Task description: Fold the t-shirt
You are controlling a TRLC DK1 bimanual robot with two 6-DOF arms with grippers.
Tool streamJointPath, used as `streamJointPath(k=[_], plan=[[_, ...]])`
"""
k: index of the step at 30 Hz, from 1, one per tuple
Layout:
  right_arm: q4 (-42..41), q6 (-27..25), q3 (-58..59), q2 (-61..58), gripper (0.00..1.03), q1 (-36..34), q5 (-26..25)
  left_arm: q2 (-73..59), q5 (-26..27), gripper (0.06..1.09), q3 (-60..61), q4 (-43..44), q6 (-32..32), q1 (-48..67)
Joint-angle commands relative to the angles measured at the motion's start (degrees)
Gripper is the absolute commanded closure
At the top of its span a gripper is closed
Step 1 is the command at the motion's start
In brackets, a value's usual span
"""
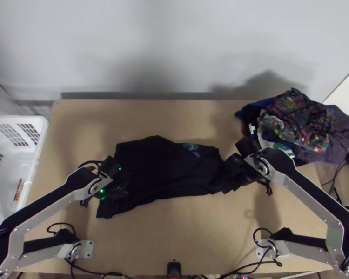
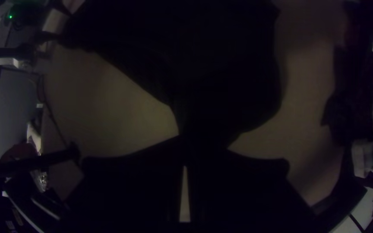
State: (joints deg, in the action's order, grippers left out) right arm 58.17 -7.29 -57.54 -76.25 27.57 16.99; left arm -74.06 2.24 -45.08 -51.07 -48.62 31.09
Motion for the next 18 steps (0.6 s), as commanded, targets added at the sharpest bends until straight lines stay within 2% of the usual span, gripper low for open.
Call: streamJointPath(k=[1, 4, 9, 14, 17, 18], plan=[[0.0, 0.1, -0.3, -0.1, 1.00, -0.1, 0.0, -3.2, 0.9, 0.34, -0.6, -0.7, 0.4, 0.2], [0.0, 0.2, -0.5, -0.1, 1.00, -0.1, 0.0, -4.1, 0.9, 0.34, -0.9, 0.0, 0.3, 0.2], [0.0, 0.1, -0.7, -0.1, 1.00, -0.2, 0.0, -5.4, 0.9, 0.60, -1.7, 0.7, 0.4, -0.2], [0.0, 0.1, -1.0, -0.7, 1.00, -0.2, 0.0, -5.7, 0.9, 0.77, -1.2, 1.8, 0.3, -1.6], [0.0, 0.0, -1.0, -0.9, 1.00, -0.2, 0.0, -5.2, 0.9, 0.92, -0.4, 1.8, -0.6, -2.6], [0.0, 0.1, -1.0, -1.0, 1.00, -0.2, 0.0, -4.4, 0.9, 0.95, 0.0, 1.8, -1.7, -2.9]])
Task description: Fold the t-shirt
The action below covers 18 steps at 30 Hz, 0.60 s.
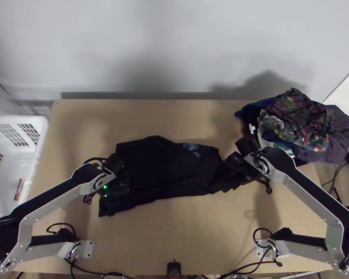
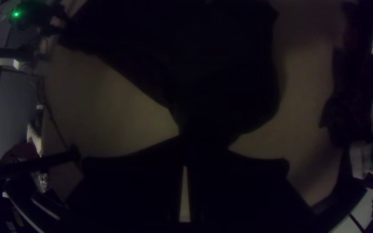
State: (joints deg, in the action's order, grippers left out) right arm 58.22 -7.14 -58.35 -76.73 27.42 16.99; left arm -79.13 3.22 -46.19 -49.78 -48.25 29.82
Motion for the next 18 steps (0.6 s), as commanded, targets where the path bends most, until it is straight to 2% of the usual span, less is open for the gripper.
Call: streamJointPath(k=[1, 3, 10, 15, 18], plan=[[0.0, -0.2, -0.4, -0.7, 1.00, -0.1, 0.0, 2.0, 0.0, 0.95, 1.5, 0.5, -3.0, -2.1], [0.0, -0.1, -0.8, -1.0, 1.00, -0.1, 0.0, 3.6, 0.0, 0.99, 1.4, 0.7, -3.0, -2.9], [0.1, 0.3, -3.4, -0.6, 1.00, -2.5, -0.5, 11.5, 3.0, 0.99, -4.0, -2.4, -2.1, -10.8], [0.0, 1.3, -7.5, 2.7, 1.00, -7.1, -0.8, 17.5, 11.1, 0.98, -10.0, -2.0, 1.8, -21.0], [0.0, 1.3, -9.6, 5.4, 1.00, -8.6, -0.8, 21.3, 13.8, 0.98, -11.7, -1.3, 3.8, -25.0]])
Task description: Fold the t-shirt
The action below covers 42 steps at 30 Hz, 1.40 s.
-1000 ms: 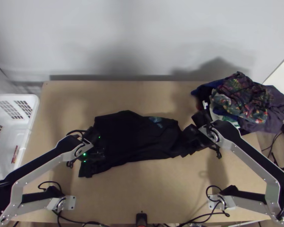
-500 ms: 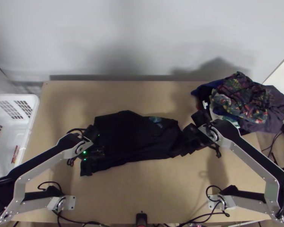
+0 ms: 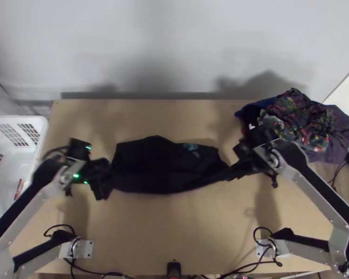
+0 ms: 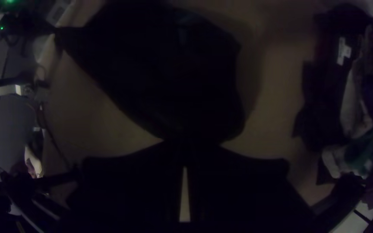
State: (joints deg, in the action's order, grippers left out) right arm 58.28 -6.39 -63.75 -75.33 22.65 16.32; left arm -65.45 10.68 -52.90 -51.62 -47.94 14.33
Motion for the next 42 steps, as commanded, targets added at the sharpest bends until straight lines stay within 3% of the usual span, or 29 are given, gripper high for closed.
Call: streamJointPath(k=[1, 6, 12, 22, 26, 31, 37, 42], plan=[[-0.1, 0.7, -5.0, 5.2, 1.00, -3.8, -0.1, 8.7, 7.3, 0.98, -5.7, 0.9, 4.3, -10.9], [3.0, 1.2, -9.1, 10.1, 1.00, -3.0, 0.4, 13.2, 12.3, 0.98, -9.8, 1.3, 9.4, -16.3], [5.3, 1.5, -16.9, 15.0, 1.00, -3.8, 0.9, 18.1, 12.4, 0.99, -15.6, 6.7, 19.8, -18.5], [4.3, 6.7, -34.2, 22.1, 1.00, -5.3, 0.8, 26.8, 12.7, 0.98, -25.5, 12.0, 32.5, -18.0], [4.3, 8.2, -37.2, 25.2, 1.00, -7.0, 0.8, 29.5, 17.4, 0.99, -29.6, 11.7, 37.8, -18.0], [4.2, 8.5, -29.5, 30.9, 1.00, -7.6, 2.2, 35.6, 21.8, 0.99, -23.2, 11.5, 40.6, -18.0], [2.8, 8.7, -13.2, 32.9, 1.00, -7.8, 4.1, 42.4, 24.3, 0.99, -2.6, 13.3, 37.3, -17.8], [-1.5, 8.5, -4.0, 30.4, 1.00, -6.0, 4.3, 43.0, 25.0, 0.99, 6.9, 13.5, 33.9, -14.8]])
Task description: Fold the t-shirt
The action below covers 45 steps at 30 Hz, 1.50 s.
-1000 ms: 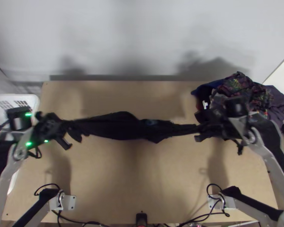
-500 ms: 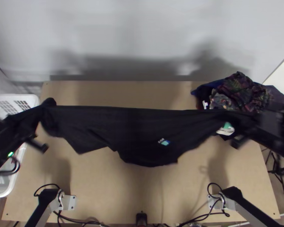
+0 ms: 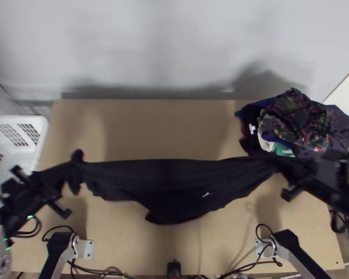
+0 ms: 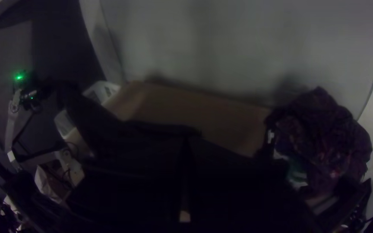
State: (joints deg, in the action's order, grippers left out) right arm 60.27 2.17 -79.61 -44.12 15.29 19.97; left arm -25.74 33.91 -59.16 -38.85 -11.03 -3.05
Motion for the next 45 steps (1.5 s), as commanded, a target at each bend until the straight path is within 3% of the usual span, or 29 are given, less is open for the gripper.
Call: streamJointPath(k=[1, 7, 11, 14, 17, 21, 24, 31, 33, 35, 37, 42, 45], plan=[[-4.3, -0.1, 13.2, -1.9, 1.00, 1.9, 0.7, 2.9, 1.8, 0.99, 14.1, 0.7, -3.4, 3.1], [-9.6, -0.3, 15.5, -9.8, 1.00, 4.3, 0.0, -6.5, 0.4, 0.99, 16.6, 1.4, -9.2, 8.1], [-13.1, -0.3, 13.2, -18.6, 1.00, 4.5, -2.2, -22.9, -0.2, 0.99, 13.5, 2.1, -13.8, 10.4], [-19.0, -3.7, 13.2, -27.4, 1.00, 4.5, -8.3, -35.8, -5.4, 0.99, 9.3, 6.9, -16.0, 11.9], [-22.1, -4.2, 8.9, -36.3, 1.00, 1.2, -9.1, -49.8, -7.5, 0.99, 1.6, 7.2, -18.2, 11.0], [-24.7, -3.3, -1.0, -47.2, 1.00, -0.7, -9.0, -62.3, -7.4, 0.98, -10.2, 6.5, -16.0, 7.8], [-23.2, -3.8, -8.1, -54.8, 1.00, -0.3, -9.0, -71.8, -7.4, 0.95, -18.4, 1.1, -16.8, 7.6], [-23.8, -3.5, -16.2, -62.8, 1.00, -1.3, -9.0, -85.4, -7.3, 0.93, -34.4, -4.0, -14.5, 4.6], [-23.9, -3.3, -18.0, -64.3, 1.00, -1.7, -9.0, -86.8, -7.3, 0.75, -37.3, -4.4, -13.5, 4.6], [-23.9, -3.1, -19.5, -65.3, 1.00, -1.8, -9.0, -86.9, -7.3, 0.48, -38.6, -4.1, -12.8, 4.6], [-23.9, -2.4, -20.5, -66.0, 1.00, -1.8, -9.0, -87.0, -7.4, 0.12, -39.5, -3.9, -12.0, 4.5], [-23.7, -2.4, -21.9, -67.5, 1.00, -1.8, -9.0, -84.9, -7.3, 0.10, -39.7, -3.6, -10.2, 2.7], [-23.1, -2.5, -22.6, -68.6, 1.00, -2.2, -9.0, -80.5, -7.4, 0.10, -38.1, -10.3, -18.2, 3.9]])
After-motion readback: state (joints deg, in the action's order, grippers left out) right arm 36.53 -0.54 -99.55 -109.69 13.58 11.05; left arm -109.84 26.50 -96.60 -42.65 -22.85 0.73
